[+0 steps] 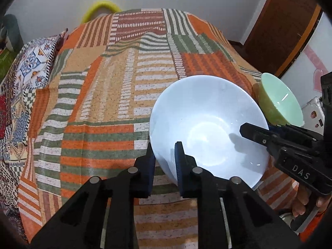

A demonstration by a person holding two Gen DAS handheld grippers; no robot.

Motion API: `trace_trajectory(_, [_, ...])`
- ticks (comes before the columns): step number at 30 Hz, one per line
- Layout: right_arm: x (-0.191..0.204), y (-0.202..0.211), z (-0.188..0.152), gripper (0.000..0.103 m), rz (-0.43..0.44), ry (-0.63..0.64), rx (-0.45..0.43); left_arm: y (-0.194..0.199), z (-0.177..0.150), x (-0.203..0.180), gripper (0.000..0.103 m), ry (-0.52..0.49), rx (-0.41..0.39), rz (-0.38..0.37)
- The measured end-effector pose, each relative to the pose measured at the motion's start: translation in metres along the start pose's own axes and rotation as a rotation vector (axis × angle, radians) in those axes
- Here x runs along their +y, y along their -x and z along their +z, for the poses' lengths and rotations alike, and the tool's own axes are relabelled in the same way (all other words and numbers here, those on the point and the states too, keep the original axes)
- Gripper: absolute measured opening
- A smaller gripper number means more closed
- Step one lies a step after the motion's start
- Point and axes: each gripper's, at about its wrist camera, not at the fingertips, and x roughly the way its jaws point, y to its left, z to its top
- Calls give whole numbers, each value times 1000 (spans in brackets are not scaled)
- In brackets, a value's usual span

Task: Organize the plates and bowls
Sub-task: 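Move both grippers to the white black-dotted bowl rim and close on it, then lift the white bowl and carry it over the plate stack with both grippers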

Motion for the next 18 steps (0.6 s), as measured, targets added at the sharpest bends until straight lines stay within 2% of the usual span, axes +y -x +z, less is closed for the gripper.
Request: trace_trajectory(18, [29,89,-15,20,14,24,-138,104,-27,-38,18,-47,-126,15])
